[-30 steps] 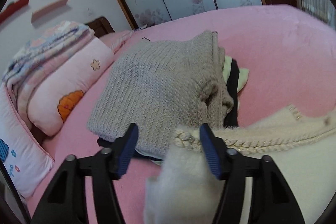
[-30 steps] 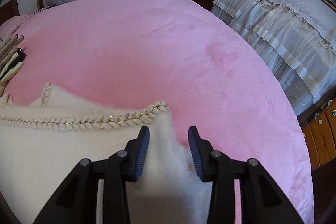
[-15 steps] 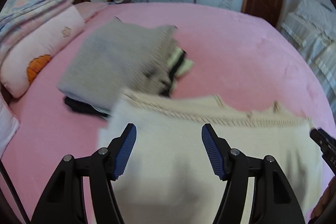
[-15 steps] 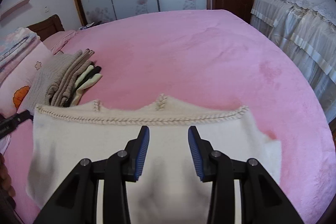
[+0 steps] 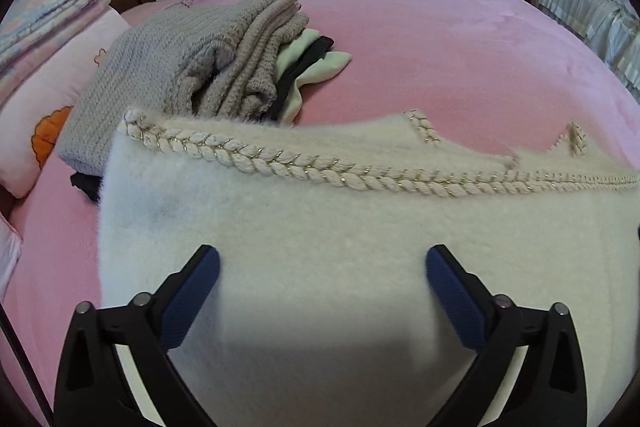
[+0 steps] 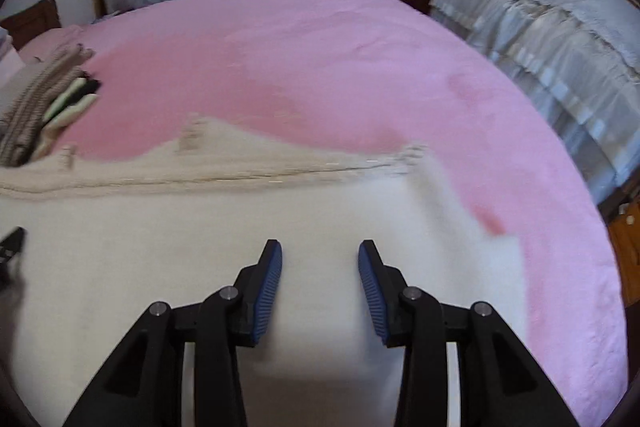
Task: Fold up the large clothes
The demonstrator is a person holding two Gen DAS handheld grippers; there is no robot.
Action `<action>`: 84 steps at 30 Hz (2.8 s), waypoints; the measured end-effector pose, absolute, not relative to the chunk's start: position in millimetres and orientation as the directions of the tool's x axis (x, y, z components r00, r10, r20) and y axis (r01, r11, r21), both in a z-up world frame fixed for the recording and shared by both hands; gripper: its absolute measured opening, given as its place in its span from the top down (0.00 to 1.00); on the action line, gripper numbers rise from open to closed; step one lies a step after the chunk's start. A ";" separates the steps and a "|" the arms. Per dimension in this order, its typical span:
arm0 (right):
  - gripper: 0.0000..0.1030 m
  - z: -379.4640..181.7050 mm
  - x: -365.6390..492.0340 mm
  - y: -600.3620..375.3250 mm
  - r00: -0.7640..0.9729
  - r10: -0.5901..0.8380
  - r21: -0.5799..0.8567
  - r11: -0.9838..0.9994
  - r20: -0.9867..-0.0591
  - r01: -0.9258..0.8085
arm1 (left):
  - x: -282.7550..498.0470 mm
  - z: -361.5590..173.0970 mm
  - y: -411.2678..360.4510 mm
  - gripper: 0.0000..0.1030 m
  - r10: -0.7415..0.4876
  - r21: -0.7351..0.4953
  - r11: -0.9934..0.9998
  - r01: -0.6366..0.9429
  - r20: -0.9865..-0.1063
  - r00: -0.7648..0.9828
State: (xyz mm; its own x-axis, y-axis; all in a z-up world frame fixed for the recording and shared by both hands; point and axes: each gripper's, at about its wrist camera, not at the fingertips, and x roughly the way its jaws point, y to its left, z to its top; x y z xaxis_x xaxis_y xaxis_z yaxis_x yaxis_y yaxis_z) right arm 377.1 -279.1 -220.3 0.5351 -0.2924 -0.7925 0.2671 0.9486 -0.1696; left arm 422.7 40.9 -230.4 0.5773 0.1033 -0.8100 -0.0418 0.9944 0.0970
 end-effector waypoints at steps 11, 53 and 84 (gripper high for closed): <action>0.85 -202.9 325.6 -338.0 0.456 -0.342 -0.186 0.917 -0.821 0.352 | 410.9 -210.4 40.7 0.00 0.155 0.141 0.988 -0.066 -0.849 0.505; 0.66 -144.5 151.8 -130.3 0.742 0.049 0.025 0.999 -0.669 -0.043 | 172.7 -216.2 112.3 0.00 -0.332 -0.427 0.896 -0.124 -0.827 0.453; 0.89 -232.6 274.4 -96.3 0.653 0.067 -0.004 0.994 -0.754 -0.107 | 253.7 -207.6 110.3 0.81 -0.188 -0.432 0.891 -0.139 -0.629 0.754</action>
